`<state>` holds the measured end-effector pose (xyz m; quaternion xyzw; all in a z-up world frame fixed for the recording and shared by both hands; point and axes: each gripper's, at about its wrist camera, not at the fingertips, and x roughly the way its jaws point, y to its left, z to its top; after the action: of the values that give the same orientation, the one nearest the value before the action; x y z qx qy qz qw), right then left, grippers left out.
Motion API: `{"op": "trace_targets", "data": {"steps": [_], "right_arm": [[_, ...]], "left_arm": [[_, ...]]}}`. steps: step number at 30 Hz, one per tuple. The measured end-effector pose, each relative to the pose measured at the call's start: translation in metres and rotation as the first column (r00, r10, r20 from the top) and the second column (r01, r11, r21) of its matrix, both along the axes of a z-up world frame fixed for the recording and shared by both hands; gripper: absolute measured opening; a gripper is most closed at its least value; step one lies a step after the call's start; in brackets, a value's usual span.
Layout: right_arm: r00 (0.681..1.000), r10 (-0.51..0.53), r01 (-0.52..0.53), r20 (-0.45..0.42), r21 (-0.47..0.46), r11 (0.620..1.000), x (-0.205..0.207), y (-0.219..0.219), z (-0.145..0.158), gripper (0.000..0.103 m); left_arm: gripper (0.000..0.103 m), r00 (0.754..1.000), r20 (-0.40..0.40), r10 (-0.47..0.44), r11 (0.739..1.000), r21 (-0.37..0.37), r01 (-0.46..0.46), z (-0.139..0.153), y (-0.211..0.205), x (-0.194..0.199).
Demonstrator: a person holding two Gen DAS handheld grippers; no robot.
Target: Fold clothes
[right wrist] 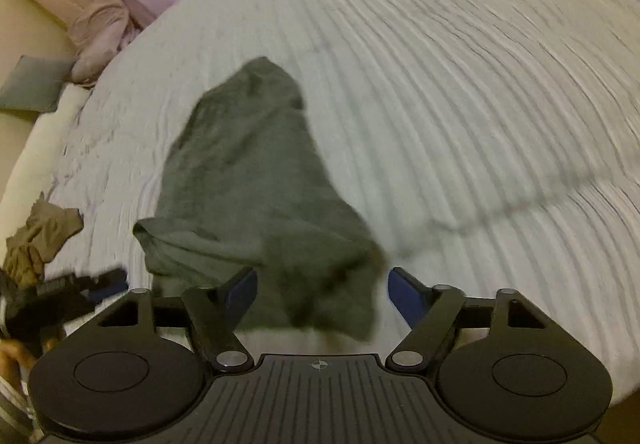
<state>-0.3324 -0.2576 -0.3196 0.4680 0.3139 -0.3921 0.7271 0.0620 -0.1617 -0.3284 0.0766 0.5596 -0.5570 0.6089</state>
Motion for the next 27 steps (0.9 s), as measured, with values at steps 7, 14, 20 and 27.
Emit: {"op": "trace_targets", "data": {"steps": [7,14,20,27], "right_arm": [[0.991,0.034,-0.043,-0.131,-0.067,0.997,0.041,-0.003,-0.013,0.044],[0.991,0.026,-0.037,-0.13,-0.081,0.996,0.002,0.014,-0.006,0.003],[0.978,0.107,-0.089,-0.177,0.104,0.991,-0.024,0.032,-0.03,0.004],[0.986,0.071,-0.073,-0.151,-0.006,0.997,-0.022,0.022,-0.012,0.004]], "left_arm": [[0.026,0.999,-0.027,0.043,0.999,0.002,-0.043,-0.015,-0.044,-0.003],[0.0,0.999,-0.008,-0.047,0.998,-0.036,0.047,-0.007,0.002,-0.005],[0.002,0.999,0.008,-0.046,0.993,0.105,0.045,-0.021,0.07,-0.004],[0.01,0.995,0.076,-0.067,0.996,0.07,0.062,-0.015,0.072,-0.012]]}}
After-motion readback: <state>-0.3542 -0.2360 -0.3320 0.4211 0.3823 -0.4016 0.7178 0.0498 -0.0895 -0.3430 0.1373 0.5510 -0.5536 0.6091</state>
